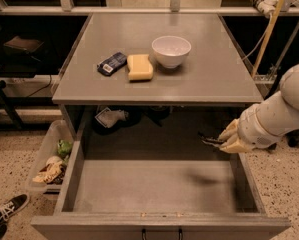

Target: Place rxbar chocolate into top drawer

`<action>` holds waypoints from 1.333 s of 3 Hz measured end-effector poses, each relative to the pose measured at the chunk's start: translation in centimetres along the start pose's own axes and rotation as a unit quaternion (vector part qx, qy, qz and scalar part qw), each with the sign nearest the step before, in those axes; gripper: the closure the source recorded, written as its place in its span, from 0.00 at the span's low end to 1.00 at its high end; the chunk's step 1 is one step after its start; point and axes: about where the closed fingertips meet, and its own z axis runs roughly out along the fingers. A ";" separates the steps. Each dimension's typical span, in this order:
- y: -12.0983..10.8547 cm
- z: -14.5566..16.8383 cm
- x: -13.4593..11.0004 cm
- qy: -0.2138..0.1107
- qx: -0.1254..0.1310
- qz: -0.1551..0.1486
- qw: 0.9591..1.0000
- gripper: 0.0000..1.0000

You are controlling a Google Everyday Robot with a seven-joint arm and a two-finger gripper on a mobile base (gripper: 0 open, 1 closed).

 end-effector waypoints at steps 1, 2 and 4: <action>-0.2 0.5 0.1 -0.002 0.001 -0.001 1.000 1.00; 0.6 2.5 0.6 -0.001 0.003 -0.002 1.000 1.00; 1.9 9.5 1.9 -0.015 0.035 0.000 0.999 1.00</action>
Offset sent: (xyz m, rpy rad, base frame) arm -0.0122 0.0171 -0.0948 -0.0092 -0.0273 -0.0001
